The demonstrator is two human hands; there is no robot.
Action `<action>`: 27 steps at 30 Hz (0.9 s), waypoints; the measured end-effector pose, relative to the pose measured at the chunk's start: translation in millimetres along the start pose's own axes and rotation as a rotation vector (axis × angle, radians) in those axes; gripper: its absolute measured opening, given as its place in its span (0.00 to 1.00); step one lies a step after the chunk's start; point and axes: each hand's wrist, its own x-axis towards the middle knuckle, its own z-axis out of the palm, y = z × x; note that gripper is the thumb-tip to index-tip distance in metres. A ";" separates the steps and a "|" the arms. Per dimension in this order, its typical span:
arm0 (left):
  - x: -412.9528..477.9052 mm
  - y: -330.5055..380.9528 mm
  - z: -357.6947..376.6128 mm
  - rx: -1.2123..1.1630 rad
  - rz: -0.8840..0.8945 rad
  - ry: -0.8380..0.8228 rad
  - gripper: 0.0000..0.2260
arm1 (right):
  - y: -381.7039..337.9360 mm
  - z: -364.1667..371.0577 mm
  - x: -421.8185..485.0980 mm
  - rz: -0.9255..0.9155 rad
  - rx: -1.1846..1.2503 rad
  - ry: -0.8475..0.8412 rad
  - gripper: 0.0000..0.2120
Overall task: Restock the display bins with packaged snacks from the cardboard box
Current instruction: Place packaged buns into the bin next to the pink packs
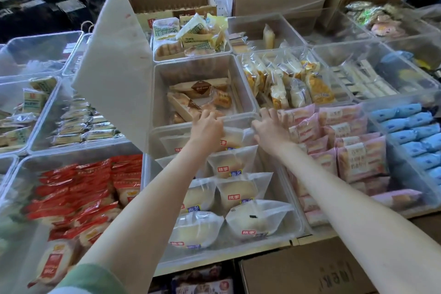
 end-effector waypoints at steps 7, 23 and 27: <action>-11.5 0.8 12.4 -0.138 -0.211 -0.001 0.13 | -2.4 -16.2 22.9 -0.065 0.119 0.142 0.05; -53.5 -7.1 -8.4 0.073 0.124 -0.147 0.14 | -0.9 -4.6 -39.4 -0.144 0.381 0.007 0.04; -50.3 1.3 -7.6 -0.047 0.034 -0.037 0.11 | 5.2 -8.5 -33.3 -0.148 0.325 0.156 0.04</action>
